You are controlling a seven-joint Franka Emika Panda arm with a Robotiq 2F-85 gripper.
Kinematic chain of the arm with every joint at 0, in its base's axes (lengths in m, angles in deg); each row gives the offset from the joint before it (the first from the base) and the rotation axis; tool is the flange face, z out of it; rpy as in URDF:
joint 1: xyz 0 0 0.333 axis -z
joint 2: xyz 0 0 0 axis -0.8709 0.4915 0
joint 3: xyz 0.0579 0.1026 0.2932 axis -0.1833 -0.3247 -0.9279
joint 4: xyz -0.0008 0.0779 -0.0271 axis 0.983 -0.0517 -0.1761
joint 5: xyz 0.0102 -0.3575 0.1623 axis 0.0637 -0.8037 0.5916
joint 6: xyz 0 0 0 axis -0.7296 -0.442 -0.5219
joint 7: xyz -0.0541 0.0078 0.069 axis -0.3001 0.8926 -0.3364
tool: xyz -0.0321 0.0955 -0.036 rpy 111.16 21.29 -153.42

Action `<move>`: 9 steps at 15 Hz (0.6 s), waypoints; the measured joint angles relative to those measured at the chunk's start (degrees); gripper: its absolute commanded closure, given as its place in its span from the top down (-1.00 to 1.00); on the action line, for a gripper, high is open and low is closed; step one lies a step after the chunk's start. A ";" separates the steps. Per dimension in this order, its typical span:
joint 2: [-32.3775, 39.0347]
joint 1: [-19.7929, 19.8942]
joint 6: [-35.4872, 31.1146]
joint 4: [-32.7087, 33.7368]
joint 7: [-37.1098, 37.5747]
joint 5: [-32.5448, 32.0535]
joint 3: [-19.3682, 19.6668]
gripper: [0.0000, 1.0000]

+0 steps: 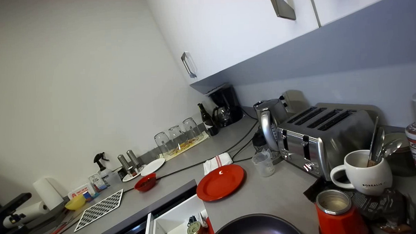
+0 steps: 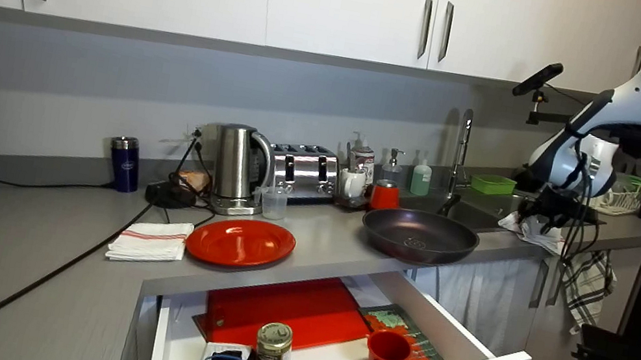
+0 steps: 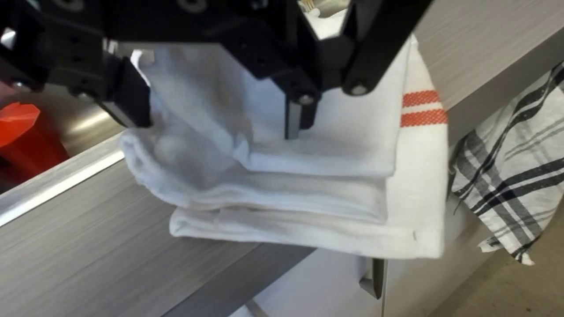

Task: Use the tea towel to wipe the edge of the sink in the front

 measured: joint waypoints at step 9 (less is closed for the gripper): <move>-0.70 0.30 -0.52 0.02 -0.05 0.43 -0.41 1.00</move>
